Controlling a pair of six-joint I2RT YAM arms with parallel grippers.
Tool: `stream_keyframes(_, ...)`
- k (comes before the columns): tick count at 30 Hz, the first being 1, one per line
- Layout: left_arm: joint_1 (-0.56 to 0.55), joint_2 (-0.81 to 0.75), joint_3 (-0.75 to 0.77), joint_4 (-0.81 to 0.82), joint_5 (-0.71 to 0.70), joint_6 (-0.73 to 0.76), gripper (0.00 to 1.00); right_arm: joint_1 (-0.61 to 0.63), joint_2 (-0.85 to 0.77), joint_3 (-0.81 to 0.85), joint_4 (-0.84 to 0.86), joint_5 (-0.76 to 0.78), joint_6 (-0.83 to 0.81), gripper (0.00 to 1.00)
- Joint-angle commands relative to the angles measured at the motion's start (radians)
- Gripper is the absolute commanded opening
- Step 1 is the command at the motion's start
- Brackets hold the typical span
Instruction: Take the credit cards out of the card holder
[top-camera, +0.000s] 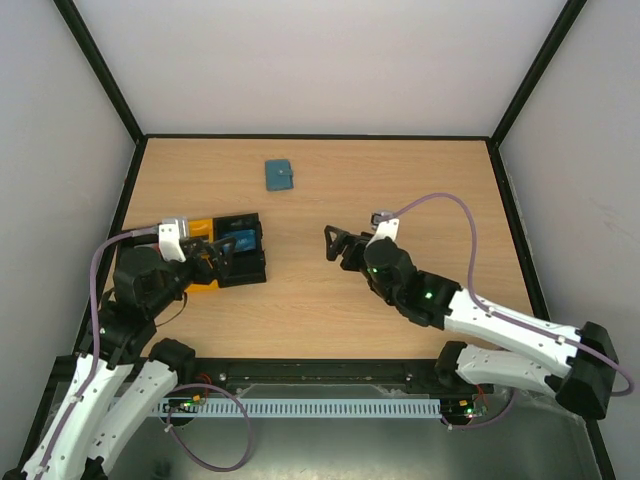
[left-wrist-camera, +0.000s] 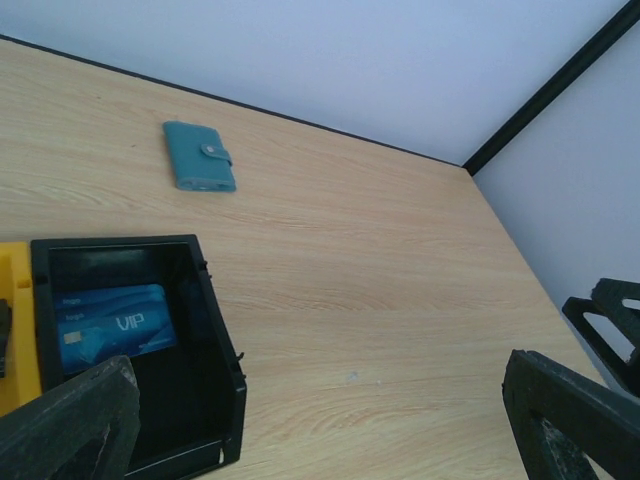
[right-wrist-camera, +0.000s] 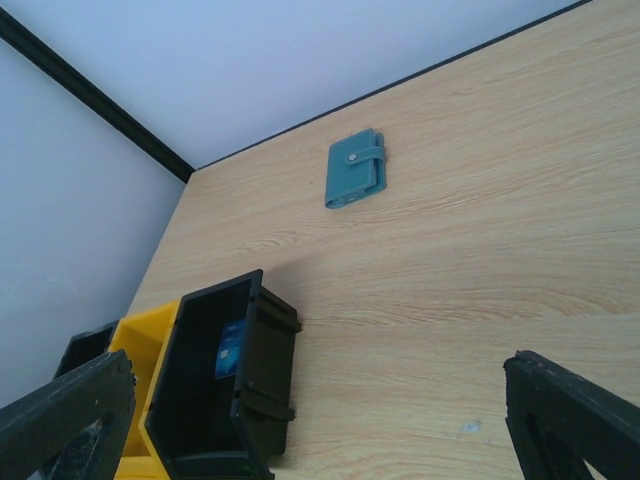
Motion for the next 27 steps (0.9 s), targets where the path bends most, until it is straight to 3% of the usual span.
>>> stream_keyframes(1,0.007,0.014,0.048,-0.018,-0.042,0.048,1.00,-0.044,0.106,0.008,0.135,-0.016,-0.048,0.98)
stream_keyframes(6,0.007,-0.022,0.022,0.005,-0.076,0.076,1.00,-0.164,0.326,0.073,0.231,-0.169,-0.051,0.99)
stream_keyframes(14,0.009,-0.056,-0.013,0.023,-0.072,0.077,1.00,-0.277,0.636,0.184,0.445,-0.366,-0.025,0.57)
stream_keyframes(17,0.009,-0.050,-0.016,0.023,-0.073,0.076,1.00,-0.296,0.755,0.253,0.497,-0.400,-0.004,0.47)
stream_keyframes(27,0.009,-0.061,-0.022,0.022,-0.063,0.073,1.00,-0.332,1.111,0.520,0.578,-0.394,0.070,0.41)
